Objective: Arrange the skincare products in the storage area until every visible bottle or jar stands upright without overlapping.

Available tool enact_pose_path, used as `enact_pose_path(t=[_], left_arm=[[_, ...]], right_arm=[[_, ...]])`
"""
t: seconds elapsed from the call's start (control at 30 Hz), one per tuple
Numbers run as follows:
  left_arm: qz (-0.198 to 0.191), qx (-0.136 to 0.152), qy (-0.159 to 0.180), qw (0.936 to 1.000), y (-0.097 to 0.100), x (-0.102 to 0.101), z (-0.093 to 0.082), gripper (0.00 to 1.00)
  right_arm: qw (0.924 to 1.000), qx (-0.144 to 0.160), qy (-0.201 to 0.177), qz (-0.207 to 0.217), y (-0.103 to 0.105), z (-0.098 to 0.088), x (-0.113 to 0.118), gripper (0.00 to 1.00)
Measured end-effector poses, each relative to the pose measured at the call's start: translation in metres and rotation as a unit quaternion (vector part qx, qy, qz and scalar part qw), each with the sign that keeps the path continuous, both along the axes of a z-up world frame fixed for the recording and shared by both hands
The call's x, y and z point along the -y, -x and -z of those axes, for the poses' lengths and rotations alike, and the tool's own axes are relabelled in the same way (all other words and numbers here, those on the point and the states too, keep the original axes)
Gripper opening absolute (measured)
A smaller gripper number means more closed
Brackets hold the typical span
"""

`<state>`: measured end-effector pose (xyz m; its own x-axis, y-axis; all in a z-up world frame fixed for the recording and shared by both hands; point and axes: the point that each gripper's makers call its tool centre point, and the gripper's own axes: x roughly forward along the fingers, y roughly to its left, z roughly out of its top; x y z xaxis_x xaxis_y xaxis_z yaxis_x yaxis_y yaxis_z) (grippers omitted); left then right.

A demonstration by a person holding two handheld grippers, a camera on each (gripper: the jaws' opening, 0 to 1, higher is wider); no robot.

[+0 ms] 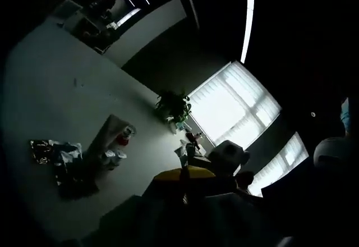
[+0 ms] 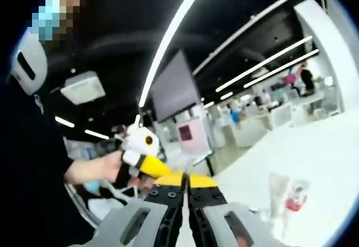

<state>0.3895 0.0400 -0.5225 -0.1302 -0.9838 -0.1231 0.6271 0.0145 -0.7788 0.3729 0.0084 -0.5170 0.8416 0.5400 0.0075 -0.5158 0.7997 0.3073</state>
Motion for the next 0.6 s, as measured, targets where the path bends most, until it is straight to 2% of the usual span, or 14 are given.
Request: enact_pose_path(t=[0.07, 0.3, 0.47, 0.57, 0.6], left_arm=[[0.006, 0.003, -0.003, 1.0000, 0.002, -0.001, 0.005, 0.00], [0.009, -0.009, -0.008, 0.9999, -0.001, -0.004, 0.017, 0.00], [0.015, -0.011, -0.025, 0.9995, -0.001, -0.006, 0.029, 0.00], [0.013, -0.016, -0.040, 0.9990, -0.003, -0.008, 0.040, 0.00], [0.012, -0.025, -0.042, 0.9987, -0.004, -0.008, 0.043, 0.00]], right_arm=[[0.9996, -0.014, 0.024, -0.008, 0.002, 0.010, -0.004, 0.00], [0.9972, -0.057, 0.047, -0.008, 0.004, 0.033, -0.007, 0.18], [0.9956, -0.071, 0.061, -0.004, 0.008, 0.043, -0.005, 0.25], [0.9943, -0.086, 0.062, 0.000, 0.010, 0.049, -0.001, 0.34], [0.9928, -0.099, 0.068, 0.003, 0.011, 0.055, 0.001, 0.42]])
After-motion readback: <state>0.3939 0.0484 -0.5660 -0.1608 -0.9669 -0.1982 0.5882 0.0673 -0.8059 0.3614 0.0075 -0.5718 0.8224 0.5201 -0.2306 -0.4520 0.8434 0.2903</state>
